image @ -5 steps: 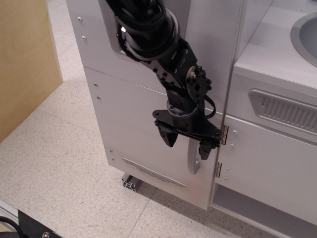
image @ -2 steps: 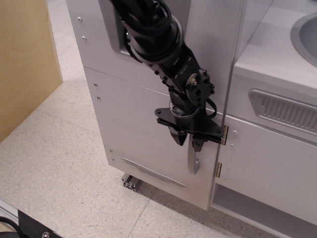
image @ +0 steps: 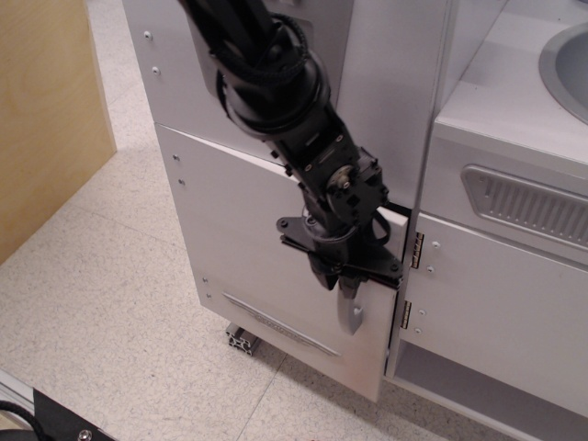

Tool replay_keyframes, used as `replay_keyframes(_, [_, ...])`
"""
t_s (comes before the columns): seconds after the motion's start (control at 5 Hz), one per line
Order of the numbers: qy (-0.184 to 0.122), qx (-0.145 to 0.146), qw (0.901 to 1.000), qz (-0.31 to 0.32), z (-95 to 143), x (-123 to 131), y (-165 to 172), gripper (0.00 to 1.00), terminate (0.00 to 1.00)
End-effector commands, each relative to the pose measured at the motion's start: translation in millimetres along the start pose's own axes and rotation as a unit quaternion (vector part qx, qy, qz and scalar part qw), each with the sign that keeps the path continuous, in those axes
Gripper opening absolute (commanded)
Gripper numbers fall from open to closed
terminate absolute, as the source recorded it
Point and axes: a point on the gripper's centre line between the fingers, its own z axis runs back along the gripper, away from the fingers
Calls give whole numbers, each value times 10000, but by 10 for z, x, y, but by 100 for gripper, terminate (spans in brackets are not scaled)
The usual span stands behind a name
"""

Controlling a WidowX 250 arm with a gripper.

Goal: Open low fridge

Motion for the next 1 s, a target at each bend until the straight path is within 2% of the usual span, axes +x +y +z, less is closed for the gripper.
replay_keyframes(0.0, [143, -107, 9995, -256, 340, -186, 138, 0, 0])
replay_keyframes(0.2, [293, -134, 9985, -450, 588, -260, 284, 0, 0])
replay_keyframes(0.4, [465, -315, 9979, -308, 912, -210, 390, 100, 0])
replay_keyframes(0.6, [442, -382, 9982, 126, 1185, -5, 331, 100, 0])
replay_keyframes(0.8, [162, -391, 9989, 204, 1145, 203, 217, 100, 0])
